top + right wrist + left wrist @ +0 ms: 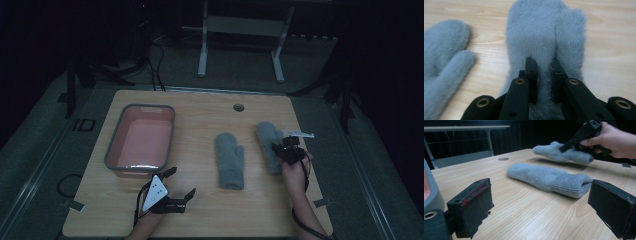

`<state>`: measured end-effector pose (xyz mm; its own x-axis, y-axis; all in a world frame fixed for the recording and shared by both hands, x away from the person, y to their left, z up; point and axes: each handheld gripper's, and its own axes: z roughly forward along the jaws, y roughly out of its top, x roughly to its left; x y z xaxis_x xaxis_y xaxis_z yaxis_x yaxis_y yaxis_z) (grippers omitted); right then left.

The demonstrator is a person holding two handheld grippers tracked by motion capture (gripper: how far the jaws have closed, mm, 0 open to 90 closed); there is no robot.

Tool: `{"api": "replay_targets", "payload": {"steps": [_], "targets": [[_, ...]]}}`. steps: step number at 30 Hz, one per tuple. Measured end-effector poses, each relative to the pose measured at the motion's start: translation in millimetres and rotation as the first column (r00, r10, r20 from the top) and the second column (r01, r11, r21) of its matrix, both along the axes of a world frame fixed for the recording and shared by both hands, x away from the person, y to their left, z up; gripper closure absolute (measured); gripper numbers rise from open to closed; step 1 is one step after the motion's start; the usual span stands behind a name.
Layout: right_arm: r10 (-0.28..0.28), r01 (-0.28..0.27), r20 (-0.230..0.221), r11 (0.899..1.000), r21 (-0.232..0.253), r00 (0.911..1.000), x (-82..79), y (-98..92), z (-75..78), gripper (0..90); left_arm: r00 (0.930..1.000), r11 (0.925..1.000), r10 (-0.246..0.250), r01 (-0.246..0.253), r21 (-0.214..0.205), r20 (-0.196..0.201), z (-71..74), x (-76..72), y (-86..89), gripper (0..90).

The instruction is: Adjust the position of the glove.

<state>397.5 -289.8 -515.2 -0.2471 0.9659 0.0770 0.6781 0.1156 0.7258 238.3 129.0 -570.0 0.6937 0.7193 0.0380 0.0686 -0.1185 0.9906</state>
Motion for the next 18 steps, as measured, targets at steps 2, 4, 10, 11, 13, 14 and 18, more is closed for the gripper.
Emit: {"api": "replay_targets", "payload": {"steps": [2, 4, 10, 11, 13, 14, 18], "targets": [[-0.035, 0.035, -0.021, 0.999, 0.025, 0.9992, -10.2, 0.4, 0.4, 80.6, 1.0000, 1.0000, 0.000, 0.000, 0.001, 0.001, 0.0, -0.2, -0.3, 5.7], [-0.065, 0.066, -0.037, 0.998, 0.022, 0.9972, -20.6, 3.3, -1.2, 80.6, 1.0000, 1.0000, 0.001, -0.001, 0.004, 0.002, 0.1, -0.4, -0.3, 5.7], [-0.119, 0.120, -0.046, 0.993, 0.013, 0.9918, -44.5, 11.2, -4.8, 80.5, 1.0000, 1.0000, -0.001, 0.001, 0.003, 0.000, 0.1, -0.4, -0.3, 5.7], [-0.122, 0.123, -0.047, 0.992, 0.006, 0.9914, -45.9, 11.9, -5.3, 80.4, 1.0000, 1.0000, -0.002, 0.002, 0.004, 0.001, 0.1, -0.4, -0.3, 5.7], [-0.136, 0.136, -0.043, 0.991, 0.005, 0.9898, -48.2, 11.5, -6.9, 80.1, 1.0000, 1.0000, -0.005, 0.005, 0.006, 0.002, 0.1, -0.5, -0.6, 5.8], [-0.143, 0.144, -0.040, 0.989, 0.014, 0.9889, -48.3, 10.0, -7.6, 79.8, 1.0000, 1.0000, -0.006, 0.006, 0.006, 0.003, 0.1, -0.5, -0.8, 5.7], [-0.161, 0.162, -0.057, 0.987, 0.021, 0.9853, -45.4, 6.9, -17.6, 78.4, 1.0000, 0.9999, -0.004, 0.004, 0.009, 0.002, 0.2, -0.2, -1.0, 5.7]]}}
